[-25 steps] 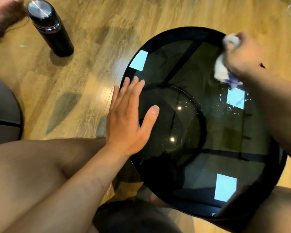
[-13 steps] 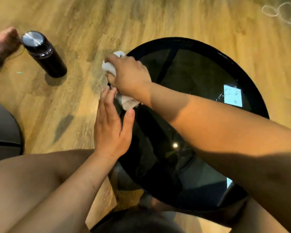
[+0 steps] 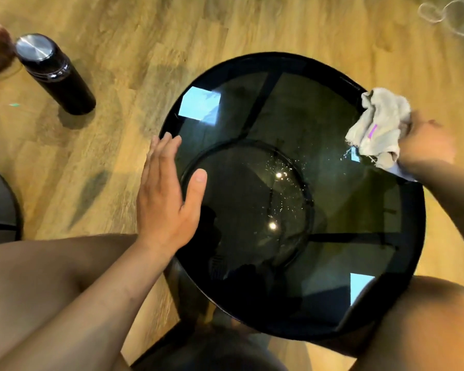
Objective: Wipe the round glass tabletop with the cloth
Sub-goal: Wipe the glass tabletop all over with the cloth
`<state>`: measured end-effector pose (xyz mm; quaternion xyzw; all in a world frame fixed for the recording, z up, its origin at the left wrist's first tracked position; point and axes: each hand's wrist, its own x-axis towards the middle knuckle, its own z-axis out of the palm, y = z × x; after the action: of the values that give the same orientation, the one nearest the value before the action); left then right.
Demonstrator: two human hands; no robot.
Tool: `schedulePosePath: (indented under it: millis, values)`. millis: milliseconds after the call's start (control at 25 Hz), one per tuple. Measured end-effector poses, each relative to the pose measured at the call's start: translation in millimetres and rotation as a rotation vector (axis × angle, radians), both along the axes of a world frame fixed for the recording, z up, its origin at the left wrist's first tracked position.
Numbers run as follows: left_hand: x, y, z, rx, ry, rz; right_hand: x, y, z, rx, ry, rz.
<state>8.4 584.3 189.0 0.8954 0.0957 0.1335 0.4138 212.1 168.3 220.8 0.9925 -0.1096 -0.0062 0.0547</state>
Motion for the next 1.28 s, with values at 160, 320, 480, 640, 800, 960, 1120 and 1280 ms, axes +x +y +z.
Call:
schedulePosePath:
  millis: [160,320,480,640,800,960,1120,1280]
  values:
    - [-0.7,0.0,2.7,-0.028,0.014,-0.011,-61.0,6.8,3.0,0.075,0.008,-0.086]
    - [-3.8,-1.1,5.2,0.091,0.026,-0.069,-148.0,9.2,8.9,0.114,0.094,-0.163]
    - [-4.3,-1.7,4.0,0.138,0.035,-0.105,-155.6,21.5,10.2,0.126,0.059,-0.123]
    - [-4.9,-2.0,5.9,0.139,0.05,-0.092,-64.7,60.0,12.2,0.025,0.061,0.065]
    - [-1.9,-3.8,5.2,0.091,0.064,-0.052,34.0,88.9,3.2,-0.033,0.051,0.143]
    - [-3.1,-6.9,7.5,0.096,0.103,-0.033,51.9,75.6,-1.2,-0.065,0.041,0.206]
    - [-2.1,-6.7,10.6,0.117,0.096,-0.044,11.8,41.1,2.9,-0.04,0.068,0.124]
    - [-2.1,-4.7,8.5,0.304,0.056,-0.142,-85.2,-1.9,9.7,0.03,0.191,-0.048]
